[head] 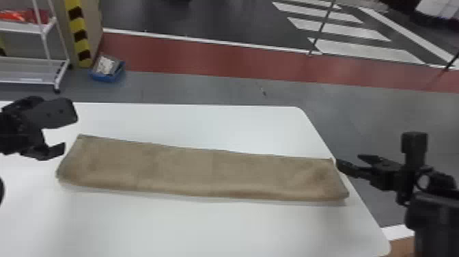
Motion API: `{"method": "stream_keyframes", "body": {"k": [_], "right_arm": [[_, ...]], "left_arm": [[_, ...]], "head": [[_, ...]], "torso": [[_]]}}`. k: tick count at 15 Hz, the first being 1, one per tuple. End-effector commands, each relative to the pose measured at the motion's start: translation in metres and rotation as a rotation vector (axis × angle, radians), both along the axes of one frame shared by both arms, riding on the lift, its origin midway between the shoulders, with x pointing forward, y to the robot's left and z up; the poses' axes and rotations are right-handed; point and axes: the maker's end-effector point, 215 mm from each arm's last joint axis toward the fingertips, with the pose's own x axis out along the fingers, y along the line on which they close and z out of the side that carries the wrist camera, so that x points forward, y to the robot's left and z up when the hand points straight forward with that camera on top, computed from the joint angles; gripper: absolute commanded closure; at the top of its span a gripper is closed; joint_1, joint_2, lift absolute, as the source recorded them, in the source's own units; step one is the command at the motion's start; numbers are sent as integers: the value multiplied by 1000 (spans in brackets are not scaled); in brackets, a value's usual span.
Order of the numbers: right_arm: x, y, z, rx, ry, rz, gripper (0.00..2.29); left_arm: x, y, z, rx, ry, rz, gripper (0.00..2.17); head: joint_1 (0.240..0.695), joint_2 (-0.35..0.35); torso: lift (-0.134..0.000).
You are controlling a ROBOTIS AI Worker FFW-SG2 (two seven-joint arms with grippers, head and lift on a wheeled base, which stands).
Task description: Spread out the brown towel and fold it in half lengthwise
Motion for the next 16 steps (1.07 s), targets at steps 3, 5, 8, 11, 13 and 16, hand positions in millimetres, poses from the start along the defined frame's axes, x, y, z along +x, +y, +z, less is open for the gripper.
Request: {"method": "stream_keyframes", "body": {"k": [3, 5, 8, 11, 13, 16], "right_arm": [[-4, 1, -5, -6, 6, 3, 70], [-5, 1, -6, -6, 9, 3, 70], [-9, 1, -12, -6, 18, 5, 73], [-11, 1, -16, -7, 23, 5, 80], [-11, 2, -17, -6, 26, 6, 80], [-10, 6, -20, -10, 26, 17, 80]], "left_arm": [[-21, 16, -11, -391, 208, 345, 235], [-34, 4, -17, -570, 338, 465, 333], [-44, -21, -16, -696, 435, 512, 333], [-52, -45, -19, -766, 504, 572, 333], [-51, -42, -38, -686, 487, 615, 333], [-47, -32, -58, -629, 492, 659, 333]], "head": [[695, -254], [695, -248], [695, -264], [695, -293], [695, -305], [695, -304]], "torso": [[-124], [-124], [-124], [-124], [-124], [-124]]}}
